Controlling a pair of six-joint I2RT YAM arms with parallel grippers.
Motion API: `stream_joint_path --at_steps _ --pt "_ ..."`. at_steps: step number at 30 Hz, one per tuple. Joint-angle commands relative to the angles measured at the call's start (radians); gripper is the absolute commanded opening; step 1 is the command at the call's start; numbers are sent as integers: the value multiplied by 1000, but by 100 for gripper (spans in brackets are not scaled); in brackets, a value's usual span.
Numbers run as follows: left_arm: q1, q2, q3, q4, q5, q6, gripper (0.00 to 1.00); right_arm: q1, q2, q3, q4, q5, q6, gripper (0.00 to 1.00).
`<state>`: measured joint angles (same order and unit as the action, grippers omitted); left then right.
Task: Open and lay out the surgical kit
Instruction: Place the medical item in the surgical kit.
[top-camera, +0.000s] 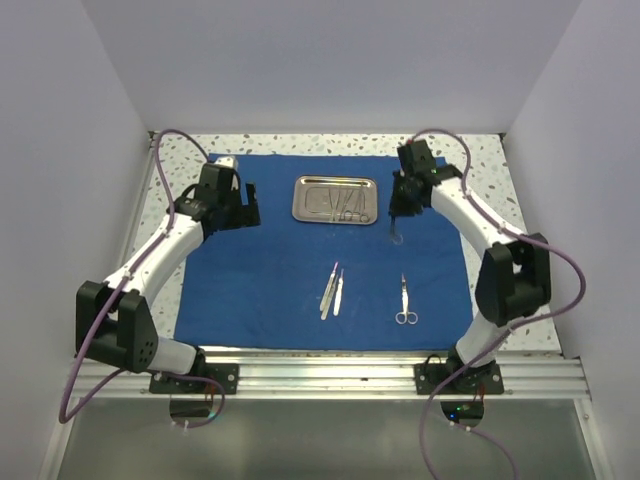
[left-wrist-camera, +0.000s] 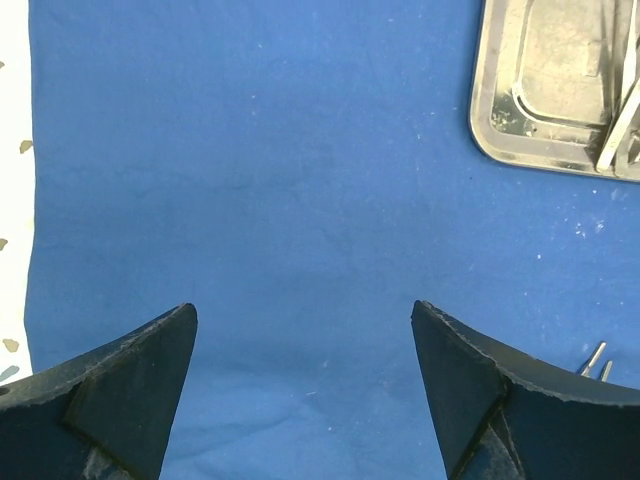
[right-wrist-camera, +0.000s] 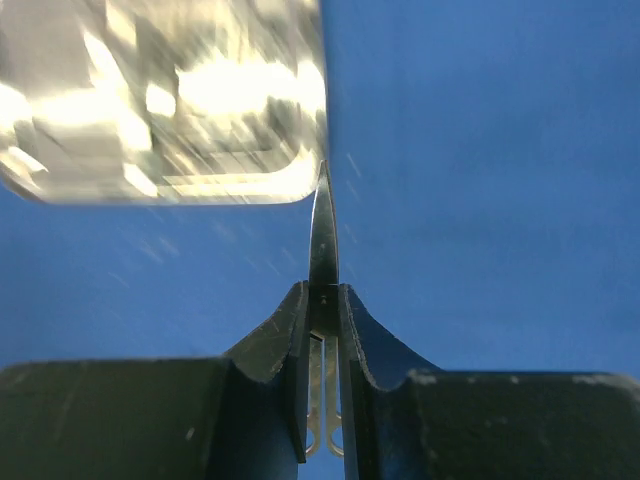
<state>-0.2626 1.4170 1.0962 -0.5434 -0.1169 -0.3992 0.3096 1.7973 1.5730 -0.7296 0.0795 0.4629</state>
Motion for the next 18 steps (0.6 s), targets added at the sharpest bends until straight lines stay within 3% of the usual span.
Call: stream_joint_path --at_steps 1,6,12,13,14,16,18 --pt "8 -44 34 19 10 26 93 5 -157 -296 93 -29 3 0" --pt "8 -17 86 5 14 40 93 9 -334 -583 145 -27 11 0" --pt "8 14 149 -20 19 62 92 8 -366 -656 150 -12 17 3" --pt "8 17 155 -26 20 66 92 9 -366 -656 142 -11 19 43" --pt "8 19 160 -27 20 68 92 8 -368 -654 134 -9 22 60" --pt "8 19 169 -32 19 71 92 10 -381 -650 107 6 26 86" --pt "8 14 166 -32 16 71 92 10 -406 -624 75 23 25 91"
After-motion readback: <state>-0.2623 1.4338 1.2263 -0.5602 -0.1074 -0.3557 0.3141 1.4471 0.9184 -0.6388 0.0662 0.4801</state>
